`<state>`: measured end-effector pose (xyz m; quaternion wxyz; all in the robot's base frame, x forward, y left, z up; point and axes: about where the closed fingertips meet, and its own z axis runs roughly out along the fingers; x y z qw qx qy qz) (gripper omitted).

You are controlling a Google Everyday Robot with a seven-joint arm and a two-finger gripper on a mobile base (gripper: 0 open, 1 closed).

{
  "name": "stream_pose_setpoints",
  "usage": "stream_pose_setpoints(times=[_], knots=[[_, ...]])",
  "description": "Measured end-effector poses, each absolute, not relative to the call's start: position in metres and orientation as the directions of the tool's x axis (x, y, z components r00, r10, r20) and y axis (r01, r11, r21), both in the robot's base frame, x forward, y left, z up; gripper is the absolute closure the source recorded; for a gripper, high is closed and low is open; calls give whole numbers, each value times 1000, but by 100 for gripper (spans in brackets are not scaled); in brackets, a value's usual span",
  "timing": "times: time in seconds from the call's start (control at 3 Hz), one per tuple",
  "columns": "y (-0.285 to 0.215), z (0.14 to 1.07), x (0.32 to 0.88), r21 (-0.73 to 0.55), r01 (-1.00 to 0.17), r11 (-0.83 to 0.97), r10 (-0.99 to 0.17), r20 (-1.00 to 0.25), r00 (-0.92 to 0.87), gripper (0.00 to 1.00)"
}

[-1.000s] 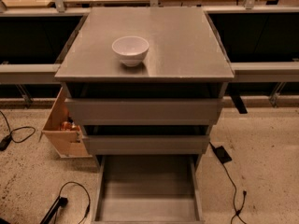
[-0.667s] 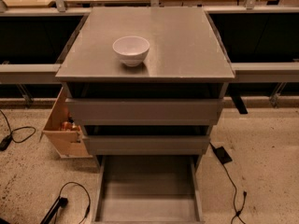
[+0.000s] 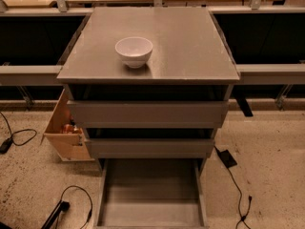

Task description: Place redbull can into bottom drawer

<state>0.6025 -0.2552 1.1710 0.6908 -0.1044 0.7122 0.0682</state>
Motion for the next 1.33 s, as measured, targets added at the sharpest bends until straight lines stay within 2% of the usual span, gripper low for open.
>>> stream_pose_setpoints(times=[0.67,1.33], knots=[[-248,1158,603,-33,-254,967,-44,-998,-37,100],[-238,1048,583,67,-310,948,26,-991,-133,100]])
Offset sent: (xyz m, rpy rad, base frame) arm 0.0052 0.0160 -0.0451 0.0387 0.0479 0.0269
